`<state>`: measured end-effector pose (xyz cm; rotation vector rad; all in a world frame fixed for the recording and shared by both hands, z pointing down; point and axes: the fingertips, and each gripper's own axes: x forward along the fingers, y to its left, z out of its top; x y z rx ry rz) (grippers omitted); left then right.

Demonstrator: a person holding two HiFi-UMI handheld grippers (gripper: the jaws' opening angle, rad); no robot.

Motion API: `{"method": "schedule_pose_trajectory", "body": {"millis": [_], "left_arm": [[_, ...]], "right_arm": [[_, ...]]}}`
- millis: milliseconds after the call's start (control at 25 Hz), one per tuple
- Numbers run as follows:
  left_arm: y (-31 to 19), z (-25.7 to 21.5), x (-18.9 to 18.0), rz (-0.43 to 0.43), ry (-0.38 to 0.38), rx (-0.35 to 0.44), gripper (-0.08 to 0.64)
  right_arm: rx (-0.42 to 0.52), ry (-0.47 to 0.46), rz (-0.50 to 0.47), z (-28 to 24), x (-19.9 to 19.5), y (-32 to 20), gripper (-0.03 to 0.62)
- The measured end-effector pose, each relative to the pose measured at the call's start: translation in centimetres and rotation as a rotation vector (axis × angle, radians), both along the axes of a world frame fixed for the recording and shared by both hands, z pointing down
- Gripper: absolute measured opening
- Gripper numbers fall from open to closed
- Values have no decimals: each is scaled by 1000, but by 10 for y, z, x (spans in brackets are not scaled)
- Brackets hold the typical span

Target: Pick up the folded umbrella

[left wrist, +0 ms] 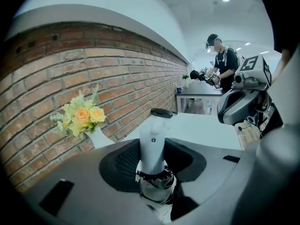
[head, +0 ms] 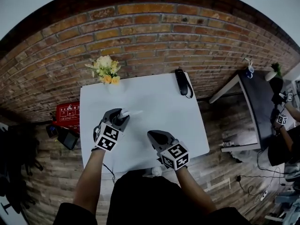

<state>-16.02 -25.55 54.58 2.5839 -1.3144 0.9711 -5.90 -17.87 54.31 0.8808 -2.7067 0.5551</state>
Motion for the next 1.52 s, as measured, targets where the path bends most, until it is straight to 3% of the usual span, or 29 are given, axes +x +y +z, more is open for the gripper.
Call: {"method": "schedule_pose_trajectory", "body": {"millis": [280, 920, 1520], "left_arm": [[-1, -22, -6, -58, 124, 29, 164], [-12, -102, 40, -21, 401, 77, 164], [-23, -170, 53, 24, 437, 154, 164]], "right_arm": [[13, 0, -27, -5, -4, -1, 20], [64, -29, 4, -28, 14, -10, 20], [179, -103, 55, -88, 31, -25, 20]]}}
